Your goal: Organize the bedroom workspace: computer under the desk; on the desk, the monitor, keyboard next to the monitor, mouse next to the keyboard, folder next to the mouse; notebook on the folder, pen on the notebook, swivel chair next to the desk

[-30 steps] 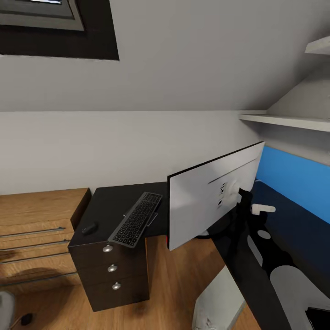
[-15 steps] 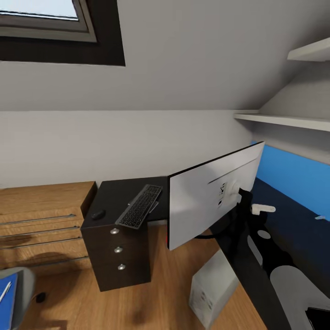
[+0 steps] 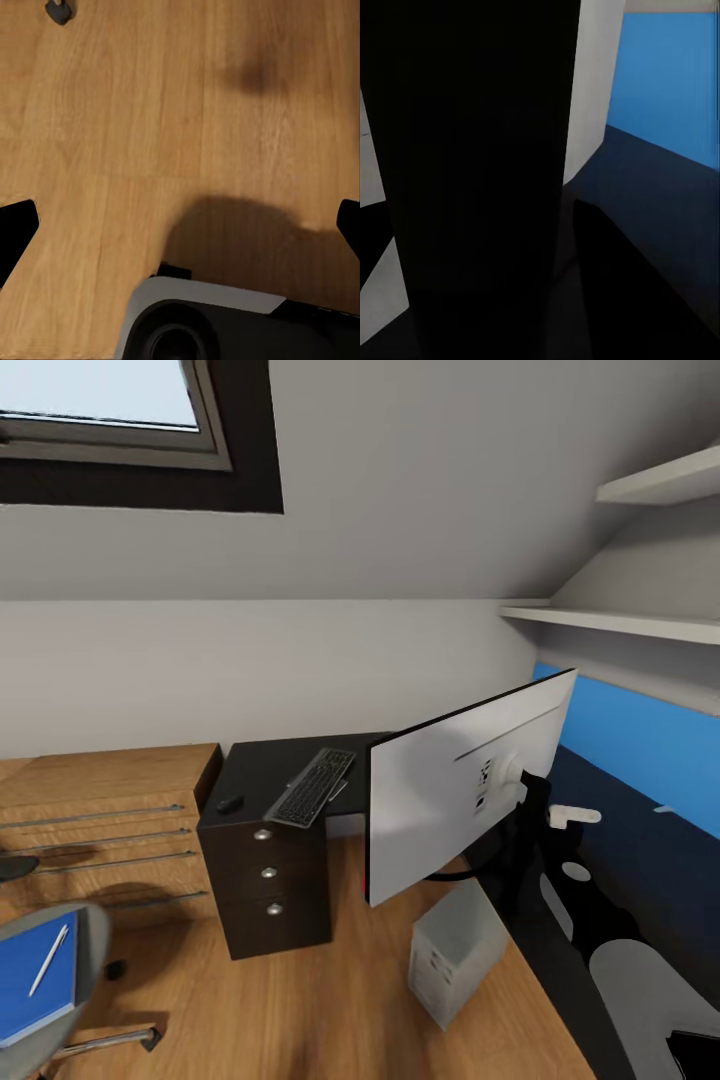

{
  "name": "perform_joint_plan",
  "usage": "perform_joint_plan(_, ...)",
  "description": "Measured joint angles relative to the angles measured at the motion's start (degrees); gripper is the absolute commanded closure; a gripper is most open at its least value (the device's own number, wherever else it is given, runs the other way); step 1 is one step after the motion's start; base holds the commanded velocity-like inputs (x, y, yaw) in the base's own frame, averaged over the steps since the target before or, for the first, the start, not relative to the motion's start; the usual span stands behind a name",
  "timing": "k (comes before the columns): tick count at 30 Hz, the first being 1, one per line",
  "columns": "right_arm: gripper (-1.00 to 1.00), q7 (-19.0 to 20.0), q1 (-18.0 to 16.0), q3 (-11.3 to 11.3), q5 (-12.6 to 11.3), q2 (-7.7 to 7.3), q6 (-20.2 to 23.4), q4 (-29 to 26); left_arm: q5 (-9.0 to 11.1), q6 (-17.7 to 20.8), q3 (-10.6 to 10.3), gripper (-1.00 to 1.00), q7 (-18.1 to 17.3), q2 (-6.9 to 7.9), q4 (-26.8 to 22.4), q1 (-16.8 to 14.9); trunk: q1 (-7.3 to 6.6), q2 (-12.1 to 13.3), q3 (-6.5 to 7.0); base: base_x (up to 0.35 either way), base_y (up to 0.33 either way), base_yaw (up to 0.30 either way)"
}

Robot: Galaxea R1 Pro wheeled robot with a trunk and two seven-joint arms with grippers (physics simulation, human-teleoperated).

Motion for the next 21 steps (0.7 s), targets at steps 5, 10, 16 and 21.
perform_joint_plan(5, 1.0, 0.0, 0.0, 0.0, 0.0, 0.02, 0.1, -0.1, 0.0, 0.0, -0.1, -1.0, 0.0, 0.03, 0.0, 0.0, 0.0, 0.0, 0.0, -0.335, 0.0, 0.0)
perform_joint_plan(10, 1.0, 0.0, 0.0, 0.0, 0.0, 0.03, 0.1, 0.0, 0.0, -0.1, 0.0, -1.0, 0.0, -0.02, 0.0, 0.0, 0.0, 0.0, 0.0, -0.335, 0.0, 0.0)
perform_joint_plan(16, 1.0, 0.0, 0.0, 0.0, 0.0, 0.01, 0.1, 0.0, 0.0, -0.2, 0.0, -1.0, 0.0, -0.03, 0.0, 0.0, 0.0, 0.0, 0.0, -0.333, -0.024, 0.0)
perform_joint_plan(21, 1.0, 0.1, 0.0, 0.0, 0.1, 0.05, 0.0, 0.0, 0.0, -0.1, -0.1, -1.0, 0.0, -0.02, 0.0, 0.0, 0.0, 0.0, 0.0, -0.299, -0.176, 0.0)
